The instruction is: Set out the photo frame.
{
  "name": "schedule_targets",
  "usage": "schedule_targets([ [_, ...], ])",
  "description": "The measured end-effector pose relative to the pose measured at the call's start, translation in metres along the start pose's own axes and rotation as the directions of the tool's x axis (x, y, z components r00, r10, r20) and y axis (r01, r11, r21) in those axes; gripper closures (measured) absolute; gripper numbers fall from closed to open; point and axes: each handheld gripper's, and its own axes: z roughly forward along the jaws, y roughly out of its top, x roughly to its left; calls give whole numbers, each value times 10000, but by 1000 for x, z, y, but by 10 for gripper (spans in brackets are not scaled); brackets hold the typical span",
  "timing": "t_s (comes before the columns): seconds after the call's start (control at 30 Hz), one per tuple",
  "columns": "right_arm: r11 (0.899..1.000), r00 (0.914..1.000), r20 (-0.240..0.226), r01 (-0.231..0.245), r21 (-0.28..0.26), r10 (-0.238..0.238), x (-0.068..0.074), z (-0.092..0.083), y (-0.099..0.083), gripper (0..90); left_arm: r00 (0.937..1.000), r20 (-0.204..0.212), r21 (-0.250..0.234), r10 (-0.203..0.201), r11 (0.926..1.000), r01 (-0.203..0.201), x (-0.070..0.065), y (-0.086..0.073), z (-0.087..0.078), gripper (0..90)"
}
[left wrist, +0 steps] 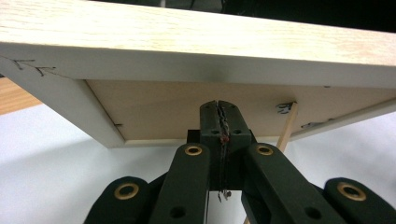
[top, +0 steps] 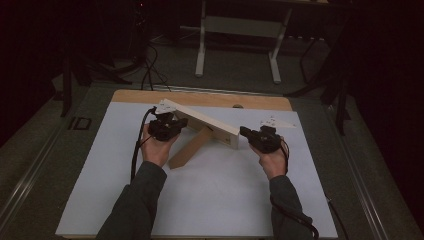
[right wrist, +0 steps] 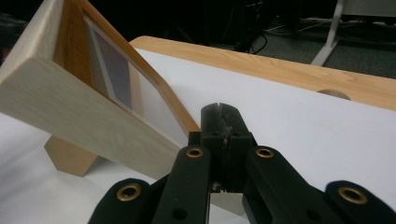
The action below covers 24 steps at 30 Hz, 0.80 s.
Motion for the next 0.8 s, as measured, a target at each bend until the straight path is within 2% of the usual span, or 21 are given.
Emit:
schedule_targets([
  [0.1, 10000, 10000, 14, 61, 64, -61, 0, 2, 2, 898, 9996, 57, 100, -274, 9996, 274, 4, 0, 1, 900],
  [0.17, 10000, 10000, 1, 56, 83, -56, -1, 3, 3, 898, 9996, 49, 92, -282, 9996, 282, 4, 1, 2, 900],
  [0.5, 9999, 9998, -210, 74, 138, -72, 3, 7, 6, 898, 9998, 142, 103, -99, 9999, 97, -4, 2, 7, 900],
  [0.7, 9998, 9991, -406, 120, 173, -113, 4, 9, 8, 898, 10000, -33, -39, -58, 10000, 58, -8, 3, 10, 900],
  [0.8, 9996, 9987, -476, 181, 209, -171, 5, 9, 7, 898, 9999, -113, 27, 97, 9999, -97, -10, 3, 11, 900],
])
